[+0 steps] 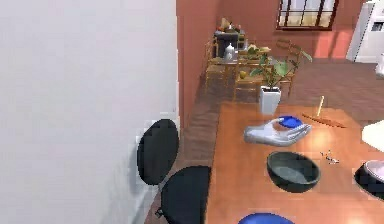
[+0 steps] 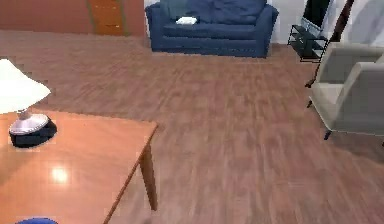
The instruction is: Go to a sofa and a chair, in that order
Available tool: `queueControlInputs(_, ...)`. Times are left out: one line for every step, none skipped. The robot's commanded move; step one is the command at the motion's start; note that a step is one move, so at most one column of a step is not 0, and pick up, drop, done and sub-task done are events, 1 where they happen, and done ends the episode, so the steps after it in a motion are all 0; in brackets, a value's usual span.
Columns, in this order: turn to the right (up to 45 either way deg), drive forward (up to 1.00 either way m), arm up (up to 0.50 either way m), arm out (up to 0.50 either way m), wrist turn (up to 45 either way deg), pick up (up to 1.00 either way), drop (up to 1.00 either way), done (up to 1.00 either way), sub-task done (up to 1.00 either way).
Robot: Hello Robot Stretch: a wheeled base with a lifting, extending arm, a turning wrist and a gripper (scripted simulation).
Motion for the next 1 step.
queueControlInputs(0.0,0.00,0.00,0.00,0.0,0.00,0.00,1.00,0.00)
